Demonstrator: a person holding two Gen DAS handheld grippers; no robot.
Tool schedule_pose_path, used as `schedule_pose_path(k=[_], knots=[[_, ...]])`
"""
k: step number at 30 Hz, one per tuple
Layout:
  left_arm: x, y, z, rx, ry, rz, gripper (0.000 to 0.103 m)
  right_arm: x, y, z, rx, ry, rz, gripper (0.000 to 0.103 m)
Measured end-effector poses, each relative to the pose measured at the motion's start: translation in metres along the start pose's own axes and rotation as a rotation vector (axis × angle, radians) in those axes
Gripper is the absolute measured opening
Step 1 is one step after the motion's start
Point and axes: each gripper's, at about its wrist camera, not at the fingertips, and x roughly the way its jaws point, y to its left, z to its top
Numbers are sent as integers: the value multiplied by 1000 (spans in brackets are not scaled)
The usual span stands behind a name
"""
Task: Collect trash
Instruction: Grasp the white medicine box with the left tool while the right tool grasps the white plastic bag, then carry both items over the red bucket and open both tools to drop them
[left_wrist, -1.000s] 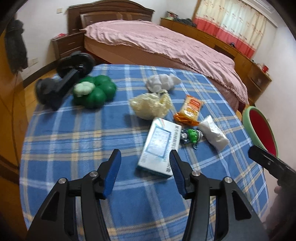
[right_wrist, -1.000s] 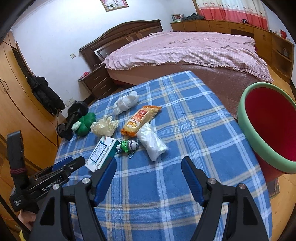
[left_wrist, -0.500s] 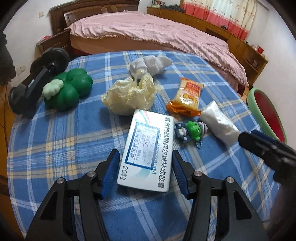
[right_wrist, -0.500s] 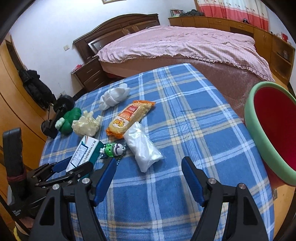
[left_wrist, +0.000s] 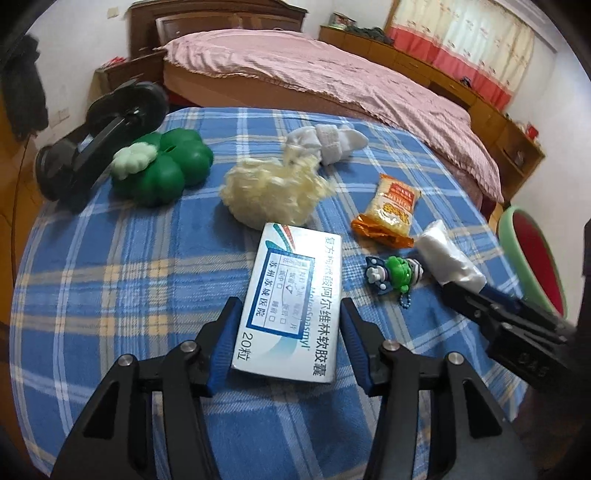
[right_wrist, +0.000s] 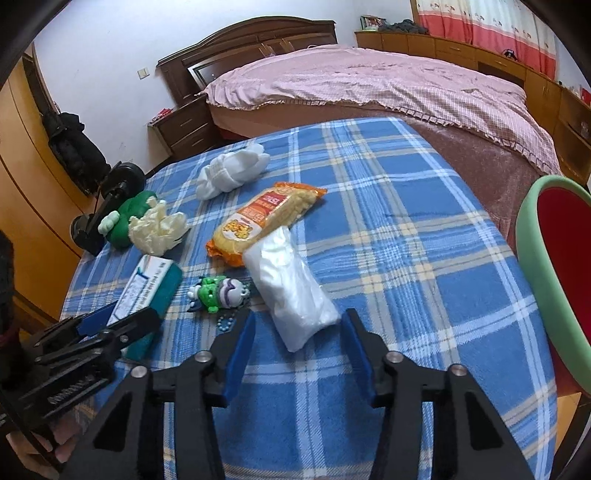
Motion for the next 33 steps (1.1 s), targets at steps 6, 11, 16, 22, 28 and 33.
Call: schedule_pose_path(k=[6, 11, 16, 22, 28, 33], knots=[[-13, 6, -5, -78, -27, -2, 54, -1, -6, -1, -1, -19, -1, 40], [-22, 3, -8, -104, -45, 2, 54, -3, -11, -3, 7, -24, 13, 34], [-33, -3, -12, -129, -56, -8, 54, -15, -20, -10, 27, -34, 38, 32], [-48, -20, -16, -124, -85, -10, 54, -49, -34, -18, 56, -90, 51, 32], [-68, -39, -20, -108, -118, -30, 54, -81, -49, -26, 94, -144, 60, 32], [-80, -53, -22, -88, -138, -51, 54, -103, -58, -35, 122, -176, 65, 32]])
